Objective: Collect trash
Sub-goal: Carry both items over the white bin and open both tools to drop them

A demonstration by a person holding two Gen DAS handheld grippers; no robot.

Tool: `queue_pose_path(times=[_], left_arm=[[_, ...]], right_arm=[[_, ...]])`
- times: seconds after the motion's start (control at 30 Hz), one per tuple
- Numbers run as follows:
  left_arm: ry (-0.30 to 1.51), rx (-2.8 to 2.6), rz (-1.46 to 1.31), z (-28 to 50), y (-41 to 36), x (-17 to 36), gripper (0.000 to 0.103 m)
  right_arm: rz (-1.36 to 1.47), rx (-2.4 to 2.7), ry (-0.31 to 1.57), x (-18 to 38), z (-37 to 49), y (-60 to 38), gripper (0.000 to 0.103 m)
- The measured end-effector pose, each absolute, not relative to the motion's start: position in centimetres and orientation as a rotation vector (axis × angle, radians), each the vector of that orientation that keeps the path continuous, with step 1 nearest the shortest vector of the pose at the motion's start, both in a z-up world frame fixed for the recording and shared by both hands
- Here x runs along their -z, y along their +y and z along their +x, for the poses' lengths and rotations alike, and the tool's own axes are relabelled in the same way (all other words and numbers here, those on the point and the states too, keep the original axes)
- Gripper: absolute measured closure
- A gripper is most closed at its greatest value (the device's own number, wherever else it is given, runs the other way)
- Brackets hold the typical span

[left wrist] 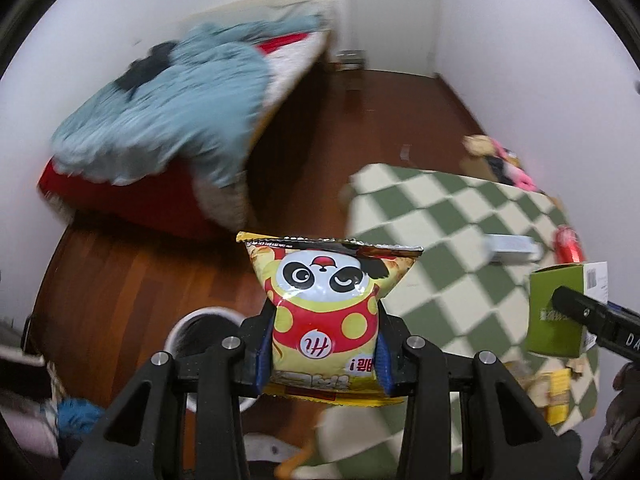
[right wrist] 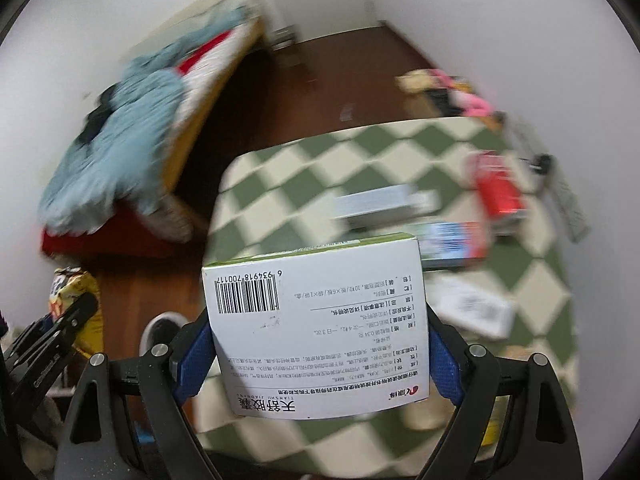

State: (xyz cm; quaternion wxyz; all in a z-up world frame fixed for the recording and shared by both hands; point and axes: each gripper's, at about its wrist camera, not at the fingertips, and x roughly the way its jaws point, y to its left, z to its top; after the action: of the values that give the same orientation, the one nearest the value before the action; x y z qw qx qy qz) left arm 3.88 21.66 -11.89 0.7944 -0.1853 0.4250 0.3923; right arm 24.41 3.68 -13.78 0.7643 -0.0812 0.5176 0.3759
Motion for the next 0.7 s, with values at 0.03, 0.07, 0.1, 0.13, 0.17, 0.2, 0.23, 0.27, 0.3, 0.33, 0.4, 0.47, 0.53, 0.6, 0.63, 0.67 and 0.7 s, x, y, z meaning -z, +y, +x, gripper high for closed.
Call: queue_pose_path(times=[0.03,0.07,0.1,0.13,0.17,0.2,0.23,0.27,0.3,0.33,0.4,0.47,0.53,0.6,0.63,0.67,0.7], left_arm=[[0.916,-0.865,-0.415,2.5,22.7,12.3,0.066],[0.922,-0.891,-0.441,0.6,24.1,13.1,0.066],[0.931,-0.917,-0.464,-0.9,25.4,13.9,0.066],[0.939,-0.935,-0.487,-2.3,26.4,14.7,0.066],[0.950,-0.952,-0.514,-3.8,27.6,15.7,0.066],[0.966,-0.973,-0.545,-5.1,28.8,17.0,0.066],[0.978,-0.989,-0.587,-6.6,30.0,18.4,0.066],[0.986,-0.996,-0.627,-8.0,31.2,19.6,0.066],[0.996,-1.003,-0.671,-9.2,32.4,21.0,0.066],[1.000,-1.003,-0.718,-10.4,33.7,22.6,0.066],[1.016,-0.999,-0.804,-12.2,35.8,25.6,0.066],[1.029,-0.986,-0.886,-13.8,37.7,28.6,0.066],[1.047,-0.974,-0.956,-15.0,39.4,31.6,0.066],[1.063,-0.954,-1.010,-15.7,40.4,34.2,0.066],[1.074,-0.941,-1.035,-16.0,40.9,35.5,0.066],[1.083,-0.928,-1.060,-15.9,41.2,36.4,0.065],[1.093,-0.925,-1.082,-16.3,41.5,37.4,0.065]], right_arm=[[-0.193,-0.859,1.135,14.3,22.6,5.9,0.013],[-0.204,-0.887,1.147,14.8,21.2,7.6,0.013],[-0.218,-0.914,1.159,15.5,19.9,9.3,0.013],[-0.235,-0.943,1.174,16.4,18.3,11.2,0.013],[-0.254,-0.972,1.195,17.5,16.7,13.3,0.013],[-0.272,-0.994,1.211,18.5,15.4,15.0,0.013],[-0.299,-1.019,1.234,20.1,13.4,17.2,0.013],[-0.316,-1.036,1.253,21.2,12.0,18.7,0.013],[-0.335,-1.054,1.273,22.4,10.7,20.1,0.013],[-0.365,-1.071,1.297,24.2,9.0,22.2,0.013],[-0.411,-1.093,1.330,27.1,6.8,25.0,0.013],[-0.443,-1.098,1.375,30.2,4.8,27.7,0.013],[-0.471,-1.091,1.428,33.6,3.4,30.1,0.013],[-0.491,-1.087,1.466,36.2,2.4,31.8,0.013],[-0.512,-1.079,1.486,37.9,1.7,33.0,0.013],[-0.519,-1.082,1.501,38.9,1.4,33.6,0.013],[-0.531,-1.079,1.510,39.8,1.0,34.2,0.013]])
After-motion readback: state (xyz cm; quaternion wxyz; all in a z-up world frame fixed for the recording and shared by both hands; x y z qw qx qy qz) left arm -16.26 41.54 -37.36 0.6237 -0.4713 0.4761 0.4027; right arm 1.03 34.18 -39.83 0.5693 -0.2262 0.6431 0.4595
